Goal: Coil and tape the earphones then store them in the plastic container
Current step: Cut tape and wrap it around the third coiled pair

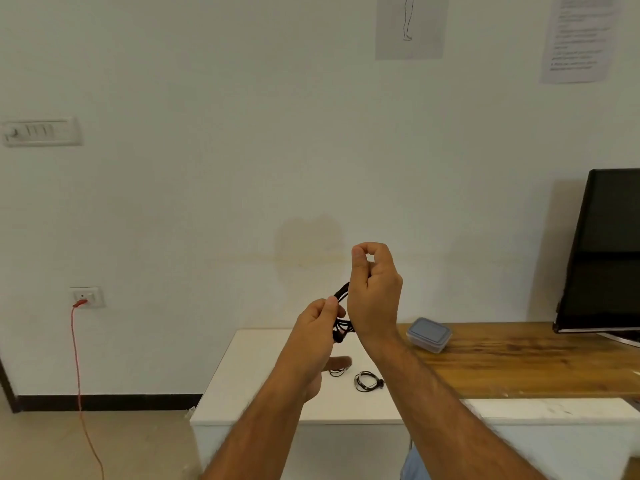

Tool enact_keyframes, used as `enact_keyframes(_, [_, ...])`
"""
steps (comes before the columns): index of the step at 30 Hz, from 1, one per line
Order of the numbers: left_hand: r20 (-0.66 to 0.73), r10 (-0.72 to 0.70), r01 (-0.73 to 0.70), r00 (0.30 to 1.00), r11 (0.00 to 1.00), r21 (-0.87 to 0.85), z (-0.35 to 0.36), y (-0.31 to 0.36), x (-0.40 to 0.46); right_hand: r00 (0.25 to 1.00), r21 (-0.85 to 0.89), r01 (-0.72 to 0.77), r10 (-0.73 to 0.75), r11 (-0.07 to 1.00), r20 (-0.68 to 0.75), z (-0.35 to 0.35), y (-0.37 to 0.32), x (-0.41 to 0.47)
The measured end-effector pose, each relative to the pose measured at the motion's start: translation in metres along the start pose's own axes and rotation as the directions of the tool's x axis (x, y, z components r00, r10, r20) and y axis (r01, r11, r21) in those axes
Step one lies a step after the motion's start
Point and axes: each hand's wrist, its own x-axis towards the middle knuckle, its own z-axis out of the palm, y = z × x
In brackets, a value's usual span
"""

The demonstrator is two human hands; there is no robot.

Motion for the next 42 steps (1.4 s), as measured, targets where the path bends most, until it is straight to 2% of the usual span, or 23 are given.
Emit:
enact_keyframes(7, [-0.108,0.094,-0.117,0.990,0.966,-0.230,0.011,0.000,-0.002,0.999,0.060,-0.047,0.046,0.997,0.009,-0.002,-0.008,0.001])
enact_keyframes(13, [-0.257,0.201,-0.275,0.945,0.916,-0.292,0.021,-0.002,-0.005,0.997,0.105,-0.082,0.082,0.991,0.013,0.000,-0.014,0.002])
enact_keyframes(19, [-0.266,0.209,-0.295,0.941,0.891,-0.345,0.023,-0.003,-0.004,0.994,0.137,-0.105,0.103,0.985,0.025,0.001,-0.019,0.003])
enact_keyframes(25, [-0.352,0.220,-0.351,0.910,0.861,-0.367,0.026,-0.006,0.006,0.982,0.193,-0.187,0.179,0.963,0.056,0.005,-0.019,0.002])
enact_keyframes(31, [-0.392,0.173,-0.358,0.904,0.806,-0.471,0.030,-0.007,0.008,0.981,0.215,-0.189,0.176,0.958,0.075,0.008,-0.025,-0.002])
enact_keyframes(38, [-0.510,0.197,-0.432,0.837,0.810,-0.396,0.034,-0.009,0.009,0.983,0.205,-0.184,0.180,0.961,0.039,0.011,-0.027,-0.001])
enact_keyframes(42, [-0.518,0.199,-0.425,0.832,0.828,-0.365,0.033,-0.010,0.009,0.978,0.180,-0.209,0.205,0.961,0.044,0.013,-0.024,0.000])
